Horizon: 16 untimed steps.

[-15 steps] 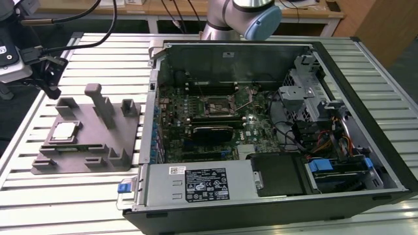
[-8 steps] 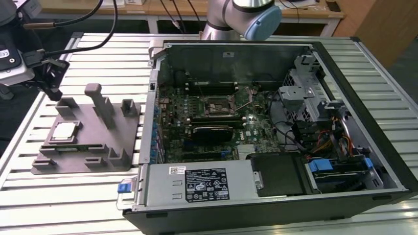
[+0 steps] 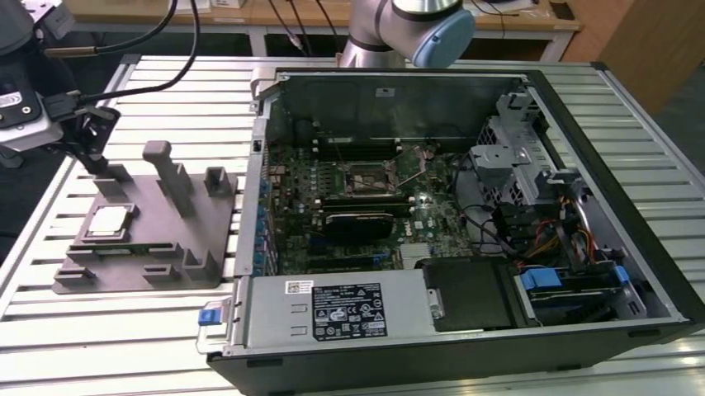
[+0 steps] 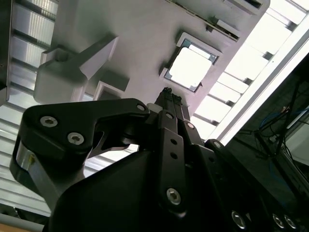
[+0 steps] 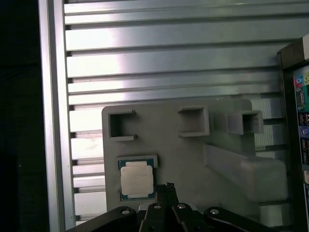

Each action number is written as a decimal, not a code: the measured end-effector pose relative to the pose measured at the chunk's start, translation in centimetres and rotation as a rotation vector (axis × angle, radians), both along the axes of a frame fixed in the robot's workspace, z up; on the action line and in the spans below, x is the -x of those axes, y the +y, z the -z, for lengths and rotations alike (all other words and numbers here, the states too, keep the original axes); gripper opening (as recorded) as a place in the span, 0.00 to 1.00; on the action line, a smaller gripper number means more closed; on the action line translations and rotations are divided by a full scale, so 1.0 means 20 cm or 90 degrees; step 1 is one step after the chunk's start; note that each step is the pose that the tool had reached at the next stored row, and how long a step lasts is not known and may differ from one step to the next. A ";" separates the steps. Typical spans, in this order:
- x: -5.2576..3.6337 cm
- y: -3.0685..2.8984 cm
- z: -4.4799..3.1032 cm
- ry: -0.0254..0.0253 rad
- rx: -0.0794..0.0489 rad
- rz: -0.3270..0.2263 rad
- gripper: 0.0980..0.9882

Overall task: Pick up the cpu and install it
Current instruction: 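Pick up the cpu and move it towards the insertion slot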

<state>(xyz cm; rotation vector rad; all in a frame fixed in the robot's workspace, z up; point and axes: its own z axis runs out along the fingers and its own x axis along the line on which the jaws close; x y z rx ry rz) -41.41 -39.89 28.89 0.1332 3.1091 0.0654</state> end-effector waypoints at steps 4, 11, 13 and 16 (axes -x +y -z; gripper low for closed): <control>0.001 0.000 0.030 0.0000 0.000 0.000 0.01; 0.018 0.000 0.085 0.0001 0.000 0.000 0.01; 0.026 0.000 0.101 0.0000 0.000 0.000 0.01; 0.042 0.000 0.127 0.0001 0.000 0.000 0.01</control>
